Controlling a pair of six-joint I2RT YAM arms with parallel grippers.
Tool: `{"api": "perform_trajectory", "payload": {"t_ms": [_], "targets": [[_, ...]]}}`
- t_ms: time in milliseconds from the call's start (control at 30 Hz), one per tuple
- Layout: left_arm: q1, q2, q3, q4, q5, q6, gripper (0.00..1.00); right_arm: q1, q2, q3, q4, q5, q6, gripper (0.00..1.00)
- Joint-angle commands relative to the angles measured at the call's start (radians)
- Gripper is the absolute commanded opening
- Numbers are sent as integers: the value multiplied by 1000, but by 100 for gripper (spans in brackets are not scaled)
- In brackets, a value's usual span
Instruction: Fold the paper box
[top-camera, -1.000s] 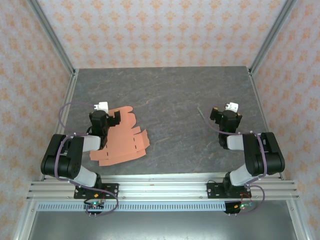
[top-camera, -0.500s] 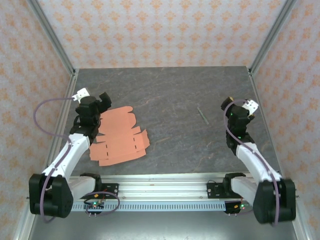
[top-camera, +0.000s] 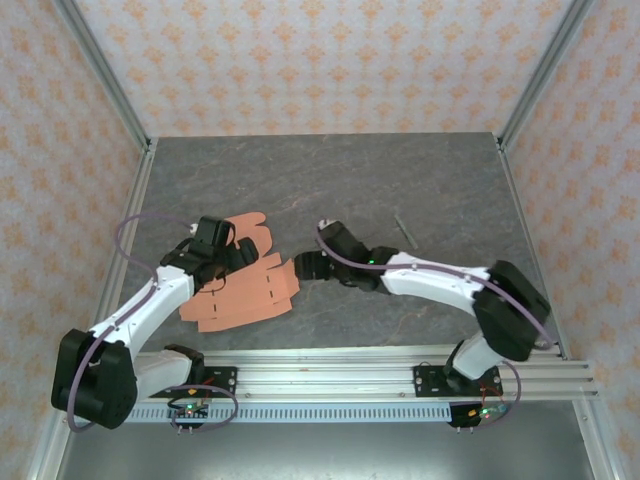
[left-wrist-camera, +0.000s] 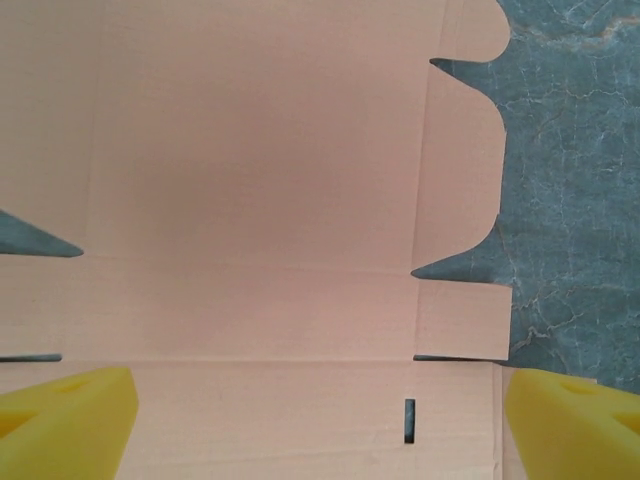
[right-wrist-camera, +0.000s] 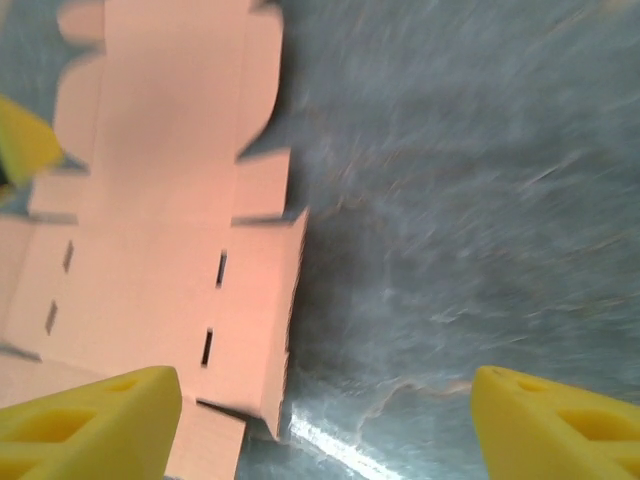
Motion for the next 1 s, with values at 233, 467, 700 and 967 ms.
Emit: {"api": "perform_trajectory", "payload": {"t_ms": [233, 467, 700, 967], "targets": [[3, -39, 12, -69, -94, 11, 95, 21, 247, 118, 99, -130, 72, 38], [2, -87, 19, -21, -64, 4, 94, -16, 236, 194, -39, -102, -73, 1], [-25, -210, -5, 326, 45, 85, 85, -227, -1, 175, -310, -226, -545, 0], [-95, -140, 124, 593, 287, 553, 77, -378, -162, 324, -529, -390, -930, 0]]}}
